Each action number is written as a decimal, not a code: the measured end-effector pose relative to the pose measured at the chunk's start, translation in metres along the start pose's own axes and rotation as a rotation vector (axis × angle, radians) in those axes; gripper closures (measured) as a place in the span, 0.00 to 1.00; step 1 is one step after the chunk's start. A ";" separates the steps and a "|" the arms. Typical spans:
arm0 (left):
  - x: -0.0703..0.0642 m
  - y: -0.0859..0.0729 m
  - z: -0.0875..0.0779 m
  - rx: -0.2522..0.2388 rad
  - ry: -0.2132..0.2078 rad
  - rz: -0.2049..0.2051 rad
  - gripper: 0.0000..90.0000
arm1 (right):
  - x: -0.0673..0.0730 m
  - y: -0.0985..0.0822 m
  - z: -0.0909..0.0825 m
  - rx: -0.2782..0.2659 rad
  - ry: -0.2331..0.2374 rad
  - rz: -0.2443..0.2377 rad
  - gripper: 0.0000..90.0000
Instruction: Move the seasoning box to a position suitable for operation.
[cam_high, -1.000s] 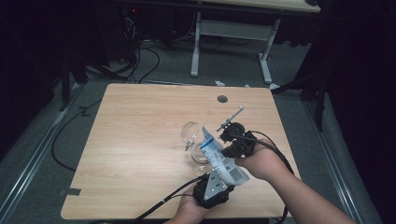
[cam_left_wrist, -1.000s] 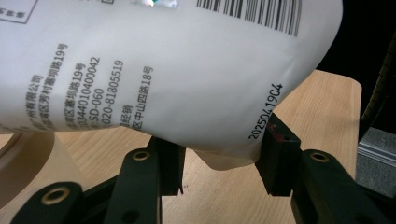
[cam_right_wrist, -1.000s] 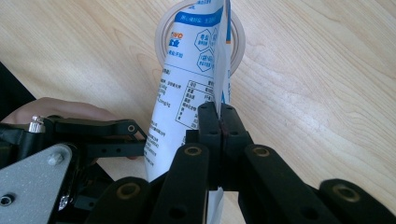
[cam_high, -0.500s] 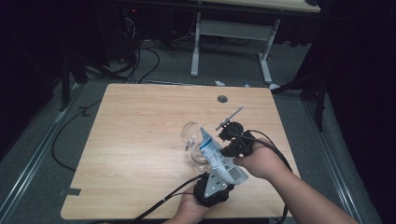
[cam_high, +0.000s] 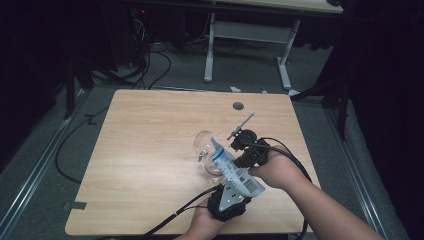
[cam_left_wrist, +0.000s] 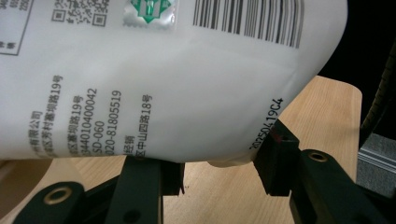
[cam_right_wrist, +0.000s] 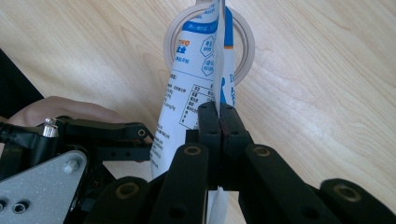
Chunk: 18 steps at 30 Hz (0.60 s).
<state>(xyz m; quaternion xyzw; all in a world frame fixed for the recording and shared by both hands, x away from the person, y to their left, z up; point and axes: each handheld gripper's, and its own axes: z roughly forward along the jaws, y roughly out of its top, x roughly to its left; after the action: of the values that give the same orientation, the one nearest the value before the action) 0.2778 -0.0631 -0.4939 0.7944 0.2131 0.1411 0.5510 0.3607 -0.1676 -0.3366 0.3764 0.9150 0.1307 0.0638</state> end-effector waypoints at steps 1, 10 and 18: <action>0.000 0.001 0.000 0.000 0.000 -0.002 0.65 | 0.000 0.000 0.000 -0.001 -0.002 0.000 1.00; 0.001 0.002 -0.001 -0.005 0.006 -0.006 0.65 | -0.001 0.002 -0.002 -0.014 0.002 -0.011 1.00; 0.000 0.004 0.000 -0.003 0.005 0.002 0.65 | -0.001 0.002 0.000 -0.016 -0.006 -0.017 1.00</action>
<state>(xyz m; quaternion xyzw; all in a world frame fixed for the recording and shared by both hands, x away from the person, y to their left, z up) 0.2786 -0.0640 -0.4906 0.7936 0.2135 0.1438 0.5514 0.3632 -0.1669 -0.3355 0.3684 0.9169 0.1362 0.0707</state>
